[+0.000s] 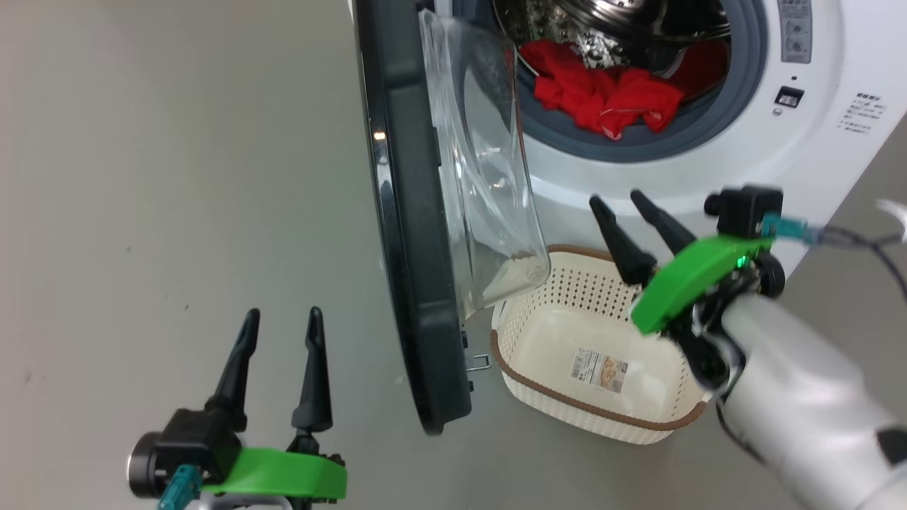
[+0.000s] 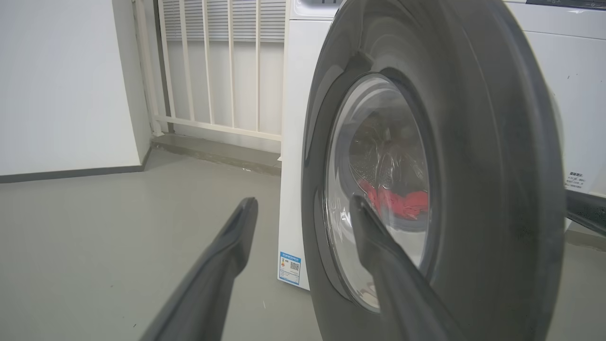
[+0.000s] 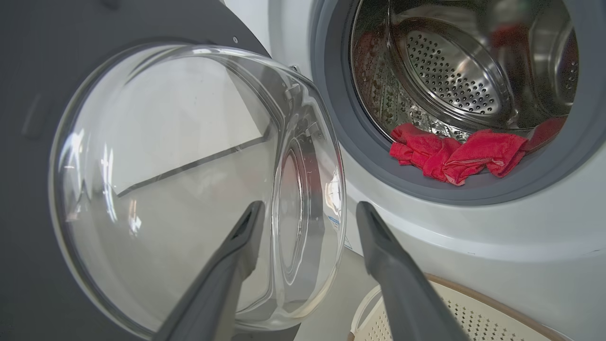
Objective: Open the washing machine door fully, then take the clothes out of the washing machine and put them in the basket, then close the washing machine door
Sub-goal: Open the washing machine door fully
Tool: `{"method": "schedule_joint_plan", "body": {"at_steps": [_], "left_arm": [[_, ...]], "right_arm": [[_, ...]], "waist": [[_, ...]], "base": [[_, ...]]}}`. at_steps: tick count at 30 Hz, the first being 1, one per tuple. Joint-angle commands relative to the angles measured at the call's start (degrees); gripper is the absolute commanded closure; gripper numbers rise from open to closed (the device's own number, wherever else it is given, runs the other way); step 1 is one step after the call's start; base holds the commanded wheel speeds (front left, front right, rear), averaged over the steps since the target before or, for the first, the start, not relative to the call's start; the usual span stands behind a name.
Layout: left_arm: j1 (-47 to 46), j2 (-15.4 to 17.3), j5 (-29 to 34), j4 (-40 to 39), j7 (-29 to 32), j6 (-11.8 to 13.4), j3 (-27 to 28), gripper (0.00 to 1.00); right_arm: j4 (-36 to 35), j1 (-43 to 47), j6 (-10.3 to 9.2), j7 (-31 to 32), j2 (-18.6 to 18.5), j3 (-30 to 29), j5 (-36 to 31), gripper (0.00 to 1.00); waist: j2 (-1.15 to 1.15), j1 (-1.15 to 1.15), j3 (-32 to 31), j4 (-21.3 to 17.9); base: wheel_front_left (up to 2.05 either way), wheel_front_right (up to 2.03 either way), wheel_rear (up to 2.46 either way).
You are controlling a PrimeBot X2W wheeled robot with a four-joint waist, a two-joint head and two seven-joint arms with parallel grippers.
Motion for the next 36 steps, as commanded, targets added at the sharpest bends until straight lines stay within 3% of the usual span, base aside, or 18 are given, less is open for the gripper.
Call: {"method": "schedule_joint_plan", "body": {"at_steps": [1, 8, 15, 22, 36], "left_arm": [[0.14, 0.89, 0.6, -1.12, -0.28, -0.36, 2.23, 0.0], [1.64, 0.89, 1.28, -1.79, -0.28, -0.45, 3.53, 0.0], [2.75, 0.89, 2.79, -2.5, -0.28, -1.08, 3.61, 0.0], [3.66, 0.89, 2.65, -2.79, -0.28, -0.92, 3.2, 0.0], [4.32, 0.89, 2.84, -2.88, -0.28, -1.0, 3.63, 0.0]], "right_arm": [[-1.36, 2.67, 0.36, -0.65, 0.89, -1.31, -2.41, 0.0], [-13.53, 17.54, 0.36, -0.66, 7.46, -23.62, -32.03, 0.0], [-27.11, 28.34, 0.36, -0.66, 10.11, -33.34, -47.86, 0.0], [-34.83, 35.11, 0.36, -0.66, 10.19, -33.26, -49.55, 0.0], [-38.06, 38.47, 0.36, -0.66, 10.21, -33.24, -49.18, 0.0]], "waist": [[0.0, 0.0, -0.71, -0.31], [0.0, 0.0, -2.62, -0.66], [0.0, 0.0, -3.72, -0.56], [0.0, 0.0, -4.44, -0.48], [0.0, 0.0, -4.7, -0.61]], "base": [[0.0, 0.0, 0.0], [0.0, 0.0, 0.0], [0.0, 0.0, 0.0], [0.0, 0.0, 0.0], [0.0, 0.0, 0.0]]}}
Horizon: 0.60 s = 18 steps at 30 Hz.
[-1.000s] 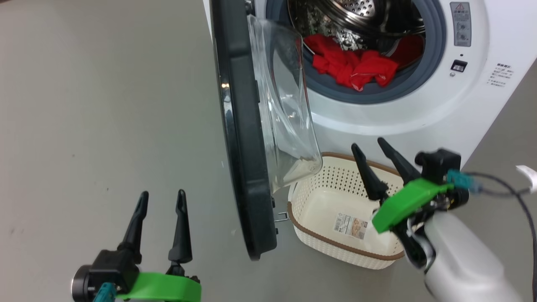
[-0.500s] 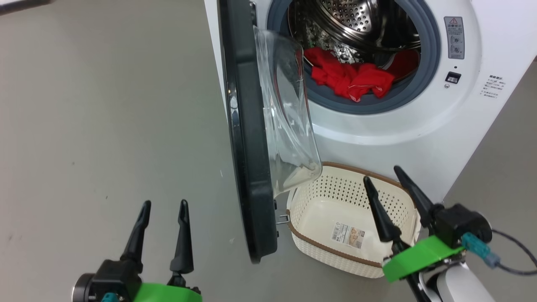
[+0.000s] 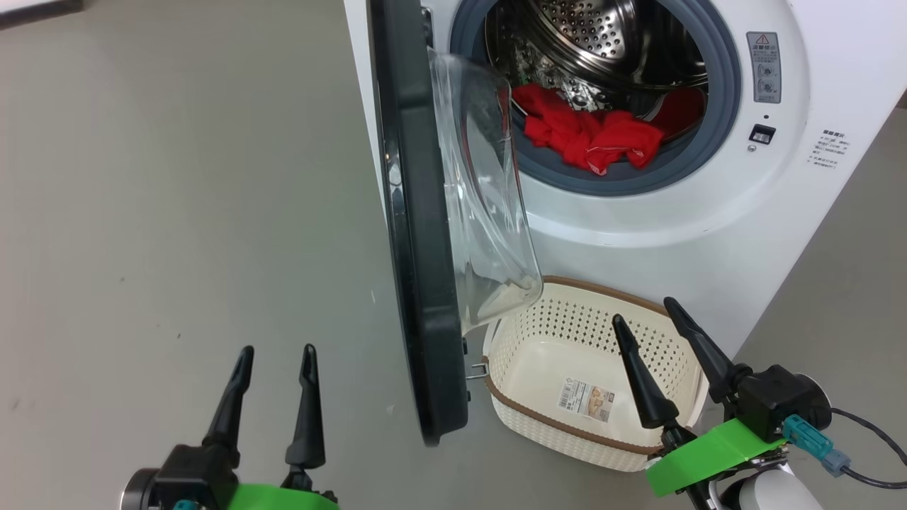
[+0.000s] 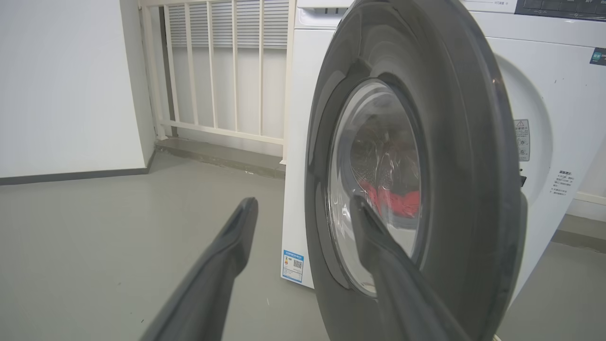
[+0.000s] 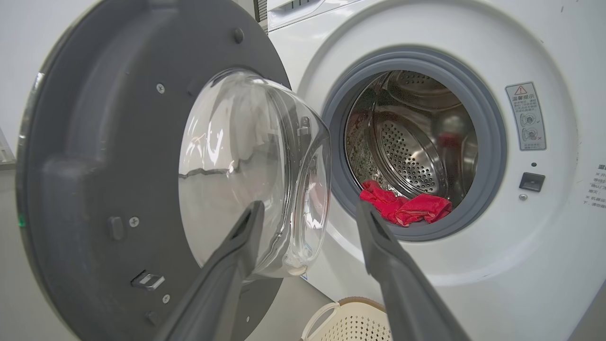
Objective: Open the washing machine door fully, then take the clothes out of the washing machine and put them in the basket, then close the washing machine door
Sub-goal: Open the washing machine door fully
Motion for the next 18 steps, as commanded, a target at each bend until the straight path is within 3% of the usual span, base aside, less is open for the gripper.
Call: {"method": "schedule_joint_plan", "body": {"at_steps": [1, 7, 8, 9, 10, 11, 18], "left_arm": [[-0.84, 0.66, 0.7, -1.74, -0.28, 0.07, 2.1, 0.0], [-0.53, 0.66, 0.89, -1.76, -0.28, -0.19, 2.27, 0.0], [-0.54, 0.66, 0.97, -1.72, -0.28, -0.34, 2.26, 0.28], [-0.54, 0.66, 0.97, -1.72, -0.28, -0.34, 2.26, 0.28], [-0.56, 0.66, 1.18, -1.54, -0.28, -0.54, 2.19, 0.71], [-0.64, 0.66, 1.33, -1.38, -0.28, -0.69, 2.18, 1.0], [-2.46, 0.66, 0.82, -3.56, -0.28, -0.21, 2.57, 1.0]], "right_arm": [[-1.78, -0.42, 0.36, -0.37, 0.12, 1.09, -0.21, 0.0], [-1.32, -0.43, 0.36, -0.37, 0.12, 1.25, 0.34, 0.0], [-1.22, -0.49, 0.36, -0.37, 0.12, 1.27, 0.5, 0.0], [-1.22, -0.49, 0.36, -0.37, 0.12, 1.27, 0.5, 0.0], [-1.14, -0.53, 0.36, -0.37, 0.12, 1.27, 0.61, 0.0], [-1.04, -0.55, 0.36, -0.37, 0.12, 1.26, 0.72, 0.0], [-0.41, -1.0, 0.36, -0.37, 0.12, 1.48, 1.28, 0.0]], "waist": [[0.0, 0.0, -0.05, -0.02], [0.0, 0.0, -0.2, -0.23], [0.0, 0.0, -0.18, -0.29], [0.0, 0.0, -0.18, -0.29], [0.0, 0.0, -0.17, -0.32], [0.0, 0.0, -0.13, -0.37], [0.0, 0.0, 0.26, -0.68]], "base": [[0.0, 0.0, 0.0], [0.0, 0.0, 0.0], [0.0, 0.0, 0.0], [0.0, 0.0, 0.0], [0.0, 0.0, 0.0], [0.0, 0.0, 0.0], [0.0, 0.0, 0.0]]}}
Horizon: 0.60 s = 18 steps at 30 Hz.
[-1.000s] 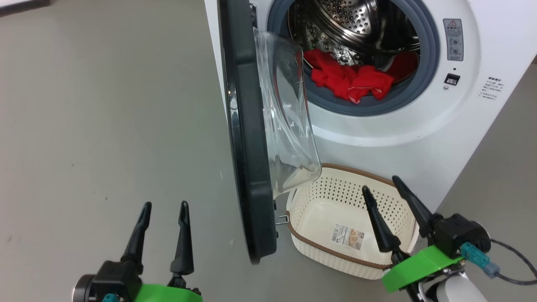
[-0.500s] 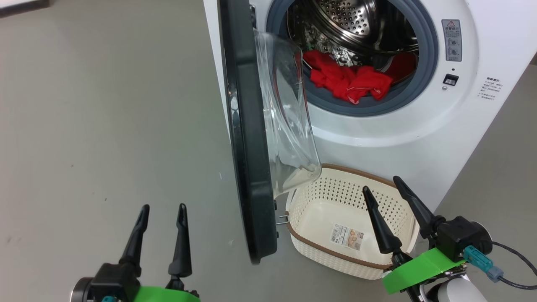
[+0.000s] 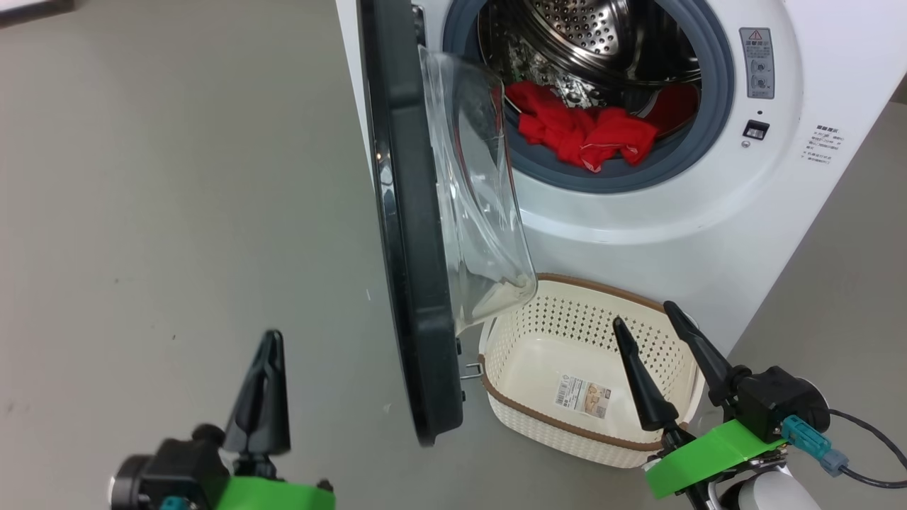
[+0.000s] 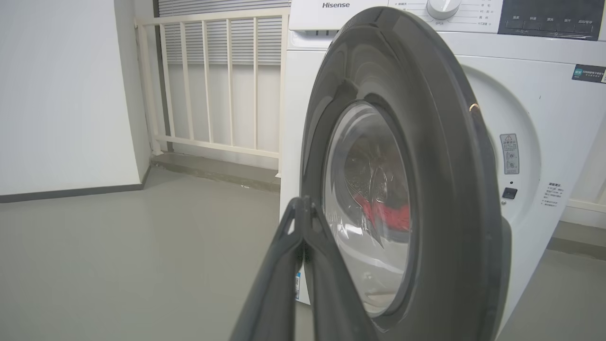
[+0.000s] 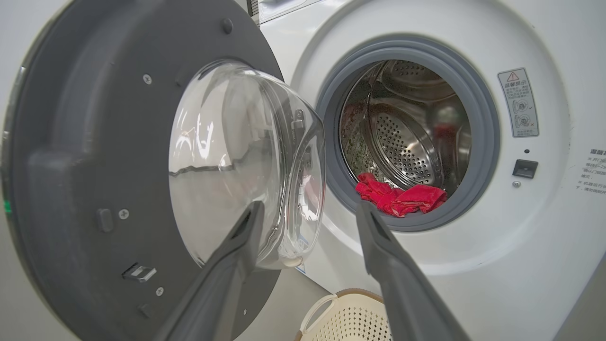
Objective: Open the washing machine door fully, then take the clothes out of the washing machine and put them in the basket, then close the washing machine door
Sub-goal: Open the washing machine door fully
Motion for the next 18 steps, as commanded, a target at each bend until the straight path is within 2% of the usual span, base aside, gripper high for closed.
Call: {"method": "schedule_joint_plan", "body": {"at_steps": [1, 11, 18], "left_arm": [[-2.78, 0.64, -0.18, -2.43, -0.28, 0.27, 2.28, 1.0], [-8.43, 0.66, 1.21, -11.04, -0.28, -1.45, 2.3, 1.0], [-11.24, 0.66, 1.79, -17.66, 1.56, -3.35, -3.97, 1.0]], "right_arm": [[-1.12, -1.08, 0.36, -0.37, 0.11, 1.36, 0.8, 0.0], [-0.84, -1.69, 0.36, -0.37, 0.11, 1.27, 1.79, 0.0], [-0.97, -1.84, 0.36, -0.37, 0.11, 1.38, 2.27, 0.0]], "waist": [[0.0, 0.0, 0.09, -0.05], [0.0, 0.0, 0.21, -0.68], [0.0, 0.0, 0.32, -1.53]], "base": [[0.0, 0.0, 0.0], [0.0, 0.0, 0.0], [0.0, 0.0, 0.0]]}}
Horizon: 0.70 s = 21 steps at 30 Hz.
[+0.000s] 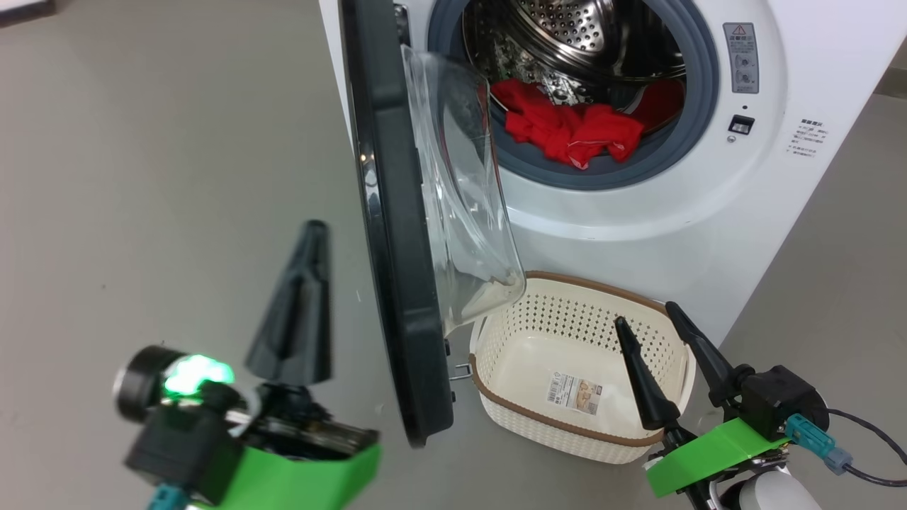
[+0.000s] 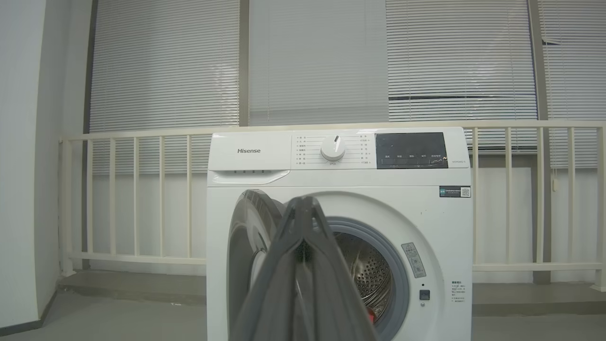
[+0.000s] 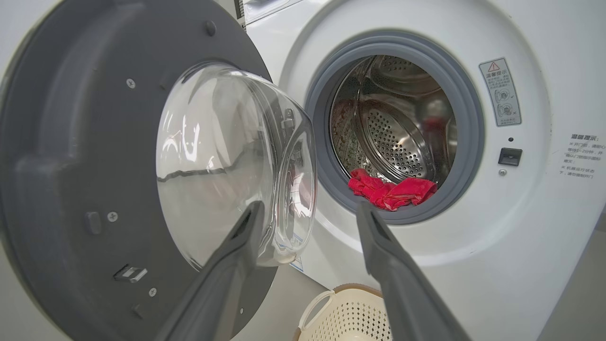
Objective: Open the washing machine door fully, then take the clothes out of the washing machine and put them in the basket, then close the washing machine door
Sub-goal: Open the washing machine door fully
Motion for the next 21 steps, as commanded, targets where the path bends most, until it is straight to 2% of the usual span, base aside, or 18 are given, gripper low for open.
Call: {"method": "schedule_joint_plan", "body": {"at_steps": [1, 7, 12, 21], "left_arm": [[-2.41, 0.65, 0.01, -2.31, 0.96, -0.98, 0.21, 1.0], [-3.37, 0.65, -1.56, -3.3, 4.92, -2.74, -7.49, 1.0], [-3.01, 0.65, -4.56, -0.37, 8.11, -3.05, -12.66, 1.0], [-2.84, 0.66, -8.85, 8.57, 9.6, -2.94, -14.5, 1.0]], "right_arm": [[-1.49, -1.77, 0.36, -0.37, 0.11, 1.39, 0.25, 0.0], [-1.59, -1.78, 0.36, -0.37, 0.11, 1.48, 0.16, 0.0], [-1.48, -1.83, 0.36, -0.37, 0.12, 1.79, 0.23, 0.0], [-1.33, -1.89, 0.36, -0.37, 0.12, 2.11, -0.09, 0.0]], "waist": [[0.0, 0.0, 0.05, -0.22], [0.0, 0.0, 0.15, -0.67], [0.0, 0.0, 0.27, -1.06], [0.0, 0.0, 0.56, -1.84]], "base": [[0.0, 0.0, 0.0], [0.0, 0.0, 0.0], [0.0, 0.0, 0.0], [0.0, 0.0, 0.0]]}}
